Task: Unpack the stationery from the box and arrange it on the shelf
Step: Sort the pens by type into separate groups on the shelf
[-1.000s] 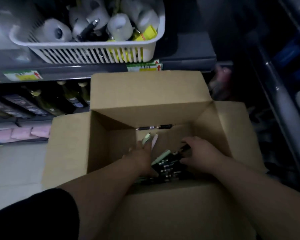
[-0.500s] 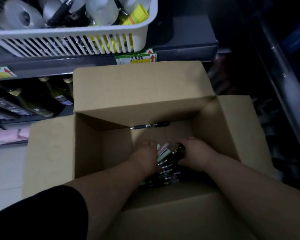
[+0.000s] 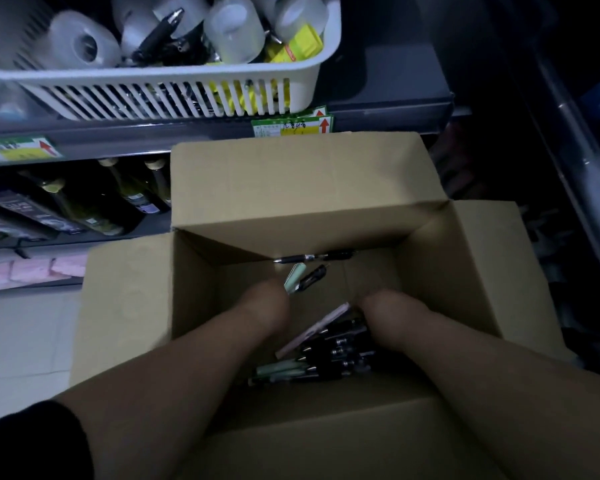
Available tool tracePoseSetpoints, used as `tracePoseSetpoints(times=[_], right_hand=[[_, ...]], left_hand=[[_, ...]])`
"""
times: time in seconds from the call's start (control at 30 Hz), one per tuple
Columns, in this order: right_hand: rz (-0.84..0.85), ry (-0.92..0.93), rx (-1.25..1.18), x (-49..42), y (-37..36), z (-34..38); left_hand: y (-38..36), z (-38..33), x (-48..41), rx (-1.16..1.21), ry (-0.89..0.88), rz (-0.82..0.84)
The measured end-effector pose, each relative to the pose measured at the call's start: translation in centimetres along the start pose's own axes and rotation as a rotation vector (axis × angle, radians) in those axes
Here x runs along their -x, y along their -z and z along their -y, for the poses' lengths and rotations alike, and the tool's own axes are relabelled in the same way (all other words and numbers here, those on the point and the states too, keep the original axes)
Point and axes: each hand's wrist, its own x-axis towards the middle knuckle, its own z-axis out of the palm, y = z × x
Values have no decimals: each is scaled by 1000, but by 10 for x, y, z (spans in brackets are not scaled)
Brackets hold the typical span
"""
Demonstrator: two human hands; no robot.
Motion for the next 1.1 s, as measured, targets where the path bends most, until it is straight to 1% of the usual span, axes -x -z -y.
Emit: tracePoseSetpoints(times=[0.1,0.17,0.27,0.3,0.37,0.4,0.47,0.53,0.63,0.73,0.8,0.9,1.1], right_hand=[[28,30,148,-1,1,8],[1,56,215,0,4,11],[-171,88,181,0,7,16],[-236,119,165,0,8,18],[-311,200,158,-3,10,23],[-321,247,170,-5,12,27],[-288,317,187,-9,14,36],[-229,330,190,-12,13,44],[-143,306,231,-13,8,45],[-146,241,241,-15,8,39],[-158,165,193,-19,11,31],[-109,60,99,-22,16,18],[-73,-67,-104,-8,24,9]], left_hand=[[1,6,6,36,-6,4],[-1,9,9,45,-8,35],[-1,13,11,76,-2,31],[1,14,10,91,4,22],[6,14,9,108,4,-3],[8,14,9,118,0,-15],[11,14,8,144,5,-25],[12,14,7,138,5,-28],[11,12,3,145,12,-16],[11,12,1,155,13,-18],[10,12,-1,167,11,-14],[11,13,-4,201,27,-5],[11,12,-2,282,43,28]])
